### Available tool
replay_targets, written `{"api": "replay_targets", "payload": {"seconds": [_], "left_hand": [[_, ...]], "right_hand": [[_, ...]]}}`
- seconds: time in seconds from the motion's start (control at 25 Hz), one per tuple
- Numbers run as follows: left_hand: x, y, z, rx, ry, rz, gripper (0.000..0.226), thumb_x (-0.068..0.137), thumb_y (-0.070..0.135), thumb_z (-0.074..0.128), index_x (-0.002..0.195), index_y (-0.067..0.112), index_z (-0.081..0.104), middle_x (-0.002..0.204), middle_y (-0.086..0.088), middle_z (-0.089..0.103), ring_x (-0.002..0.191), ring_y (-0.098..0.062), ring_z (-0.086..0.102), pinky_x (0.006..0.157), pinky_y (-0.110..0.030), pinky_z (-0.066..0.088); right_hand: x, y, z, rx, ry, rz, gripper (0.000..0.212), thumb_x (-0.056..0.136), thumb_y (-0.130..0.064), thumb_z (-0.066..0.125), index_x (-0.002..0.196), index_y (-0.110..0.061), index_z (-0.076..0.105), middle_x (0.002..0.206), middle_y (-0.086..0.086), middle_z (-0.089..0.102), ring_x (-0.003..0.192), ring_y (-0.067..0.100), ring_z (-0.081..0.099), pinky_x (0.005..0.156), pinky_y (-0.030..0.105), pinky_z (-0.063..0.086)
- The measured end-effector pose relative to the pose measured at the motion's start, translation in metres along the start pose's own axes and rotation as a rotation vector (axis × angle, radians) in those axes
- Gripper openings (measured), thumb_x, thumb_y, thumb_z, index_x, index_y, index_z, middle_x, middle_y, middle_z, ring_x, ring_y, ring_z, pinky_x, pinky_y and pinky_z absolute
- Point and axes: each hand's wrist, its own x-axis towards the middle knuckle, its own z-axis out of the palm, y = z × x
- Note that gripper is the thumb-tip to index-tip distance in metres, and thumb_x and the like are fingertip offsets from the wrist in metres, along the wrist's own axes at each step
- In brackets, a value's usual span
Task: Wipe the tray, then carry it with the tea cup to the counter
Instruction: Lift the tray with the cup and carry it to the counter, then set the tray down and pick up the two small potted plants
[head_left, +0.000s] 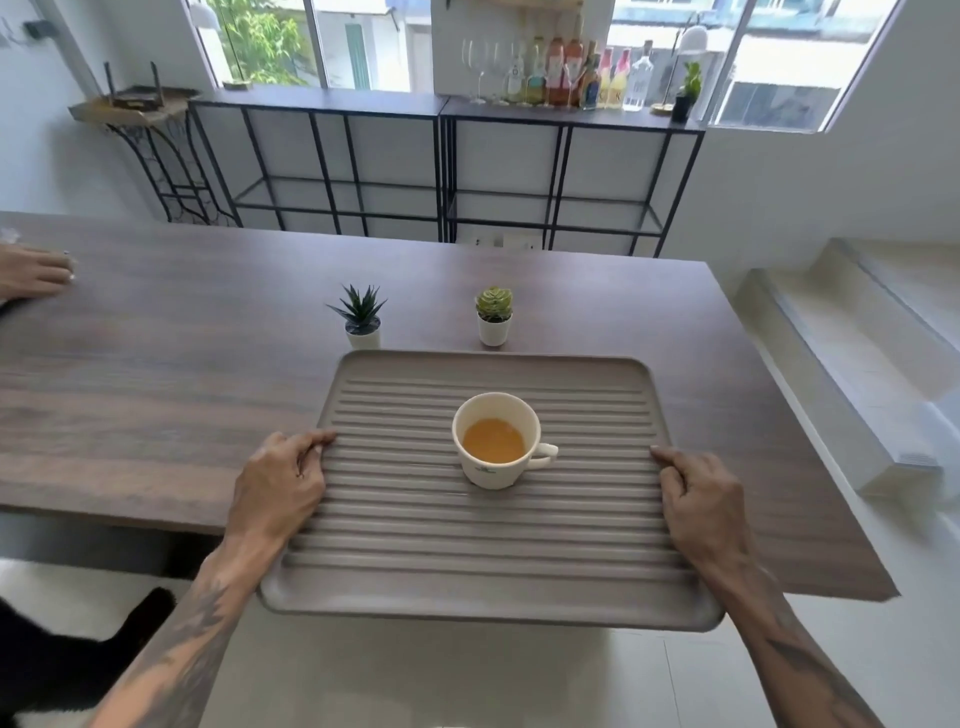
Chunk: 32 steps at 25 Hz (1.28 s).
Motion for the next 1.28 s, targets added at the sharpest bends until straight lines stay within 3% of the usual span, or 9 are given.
{"api": "replay_targets", "payload": {"seconds": [0.16,0.32,0.48,0.68,0.8,0.88,0.96,1.08,1.28], "left_hand": [[0.021,-0.008,0.021,0.019,-0.009,0.028,0.03,0.092,0.009,0.06,0.113,0.025,0.075,0.08,-0.001,0.057,0.074,-0.027,0.062,0.072,-0.035,0.05],[0.042,-0.013,0.034,0.023,0.01,0.055,0.031,0.091,0.006,0.061,0.112,0.023,0.075,0.08,-0.003,0.058,0.074,-0.03,0.064,0.073,-0.037,0.051],[0.052,-0.015,0.042,0.04,0.005,0.071,0.032,0.09,0.005,0.061,0.113,0.023,0.074,0.08,-0.001,0.056,0.076,-0.032,0.064,0.071,-0.039,0.052],[0.051,-0.018,0.044,0.081,0.01,0.073,0.031,0.09,0.008,0.061,0.114,0.025,0.072,0.085,-0.002,0.058,0.074,-0.03,0.063,0.065,-0.035,0.048],[0.049,-0.022,0.045,0.166,0.006,0.11,0.029,0.091,0.011,0.062,0.115,0.024,0.071,0.085,-0.005,0.054,0.068,-0.034,0.062,0.06,-0.041,0.053],[0.05,-0.025,0.047,0.219,0.014,0.131,0.028,0.09,0.012,0.063,0.114,0.024,0.071,0.085,-0.004,0.049,0.066,-0.033,0.058,0.058,-0.042,0.054],[0.051,-0.028,0.048,0.234,0.032,0.153,0.029,0.087,0.01,0.066,0.113,0.023,0.072,0.086,-0.004,0.044,0.067,-0.029,0.054,0.057,-0.042,0.053],[0.052,-0.031,0.049,0.232,0.023,0.165,0.028,0.088,0.011,0.064,0.112,0.022,0.072,0.087,-0.003,0.041,0.068,-0.026,0.051,0.057,-0.041,0.052],[0.054,-0.026,0.041,0.172,-0.013,0.134,0.027,0.092,0.024,0.053,0.112,0.024,0.071,0.09,-0.001,0.045,0.072,-0.025,0.055,0.059,-0.039,0.054]], "right_hand": [[0.012,0.007,0.019,0.002,-0.011,0.023,0.039,0.087,-0.021,0.044,0.106,-0.006,0.075,0.075,0.007,0.056,0.063,0.019,0.048,0.067,0.015,0.034],[0.024,0.001,0.027,-0.018,-0.004,0.048,0.038,0.087,-0.019,0.045,0.108,-0.004,0.074,0.075,0.003,0.051,0.061,0.018,0.046,0.067,0.011,0.033],[0.032,-0.002,0.031,-0.04,-0.046,0.054,0.047,0.089,-0.03,0.038,0.111,-0.007,0.073,0.076,0.004,0.053,0.059,0.017,0.047,0.066,0.014,0.038],[0.027,-0.003,0.032,-0.069,-0.071,0.07,0.04,0.091,-0.024,0.044,0.116,-0.008,0.071,0.079,0.004,0.051,0.056,0.011,0.044,0.055,0.009,0.031],[0.024,-0.001,0.032,-0.087,-0.097,0.091,0.03,0.095,-0.013,0.053,0.118,-0.006,0.069,0.095,0.01,0.051,0.058,0.007,0.044,0.056,0.006,0.033],[0.024,-0.003,0.032,-0.118,-0.103,0.089,0.028,0.091,-0.007,0.058,0.115,-0.006,0.071,0.109,0.012,0.049,0.057,0.013,0.048,0.056,0.017,0.042],[0.023,-0.006,0.032,-0.157,-0.101,0.09,0.027,0.088,-0.006,0.062,0.113,-0.007,0.072,0.109,0.011,0.05,0.056,0.017,0.049,0.055,0.024,0.043],[0.024,-0.005,0.033,-0.212,-0.093,0.088,0.024,0.088,-0.01,0.063,0.11,-0.009,0.074,0.105,0.009,0.052,0.055,0.018,0.047,0.051,0.023,0.04],[0.025,-0.009,0.028,-0.22,-0.103,0.094,0.047,0.086,-0.035,0.041,0.11,-0.014,0.074,0.101,0.008,0.05,0.083,0.027,0.053,0.059,0.029,0.043]]}}
